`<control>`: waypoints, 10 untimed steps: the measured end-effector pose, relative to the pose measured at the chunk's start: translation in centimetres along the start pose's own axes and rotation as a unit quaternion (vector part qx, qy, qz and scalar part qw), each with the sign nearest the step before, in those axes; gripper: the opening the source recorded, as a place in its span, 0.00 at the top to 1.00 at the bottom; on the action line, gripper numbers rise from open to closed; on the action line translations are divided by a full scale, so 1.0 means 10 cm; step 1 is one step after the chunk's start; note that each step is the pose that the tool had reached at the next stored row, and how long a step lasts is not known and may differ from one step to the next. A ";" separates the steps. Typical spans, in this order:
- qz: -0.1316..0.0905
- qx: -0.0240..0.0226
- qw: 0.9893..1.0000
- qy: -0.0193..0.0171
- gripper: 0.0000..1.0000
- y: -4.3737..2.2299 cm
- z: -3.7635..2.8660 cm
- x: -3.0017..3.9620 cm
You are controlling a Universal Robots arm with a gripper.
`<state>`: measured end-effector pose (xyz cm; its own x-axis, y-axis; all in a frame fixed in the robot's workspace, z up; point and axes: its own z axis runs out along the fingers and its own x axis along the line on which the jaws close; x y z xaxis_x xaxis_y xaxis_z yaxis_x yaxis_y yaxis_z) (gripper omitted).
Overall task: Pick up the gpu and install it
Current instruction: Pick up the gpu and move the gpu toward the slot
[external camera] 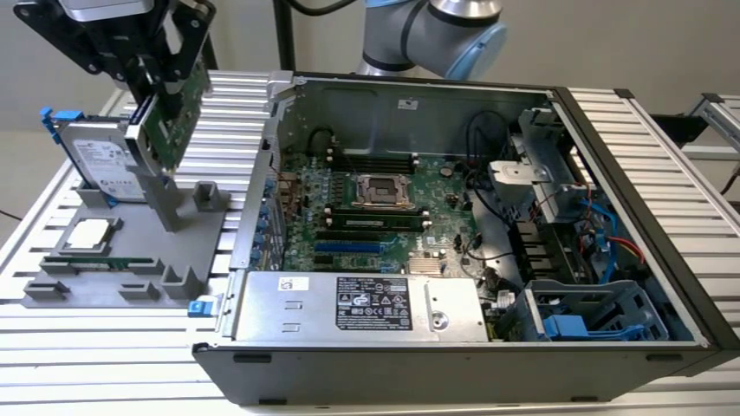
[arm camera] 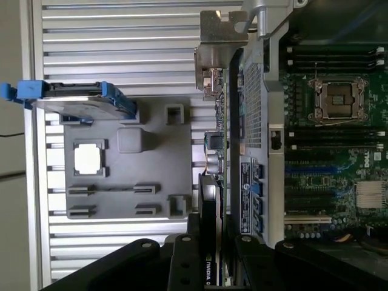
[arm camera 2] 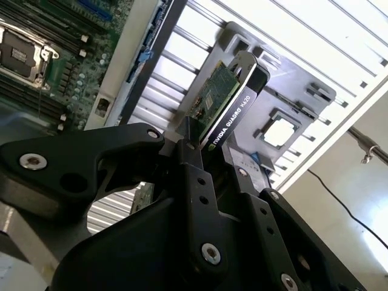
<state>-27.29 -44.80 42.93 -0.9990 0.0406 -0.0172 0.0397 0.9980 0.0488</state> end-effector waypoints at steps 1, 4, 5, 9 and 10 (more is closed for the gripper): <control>0.000 0.000 1.000 0.000 1.00 -0.001 0.000 -0.008; 0.000 0.000 1.000 0.000 1.00 -0.002 0.000 -0.033; 0.000 0.000 1.000 0.000 1.00 -0.002 0.001 -0.041; 0.000 0.000 1.000 0.000 1.00 -0.004 0.001 -0.071; 0.000 0.000 1.000 0.000 1.00 -0.004 0.001 -0.079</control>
<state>-26.51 -44.87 42.93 -0.9990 0.0406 -0.0171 0.0398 0.9980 0.0487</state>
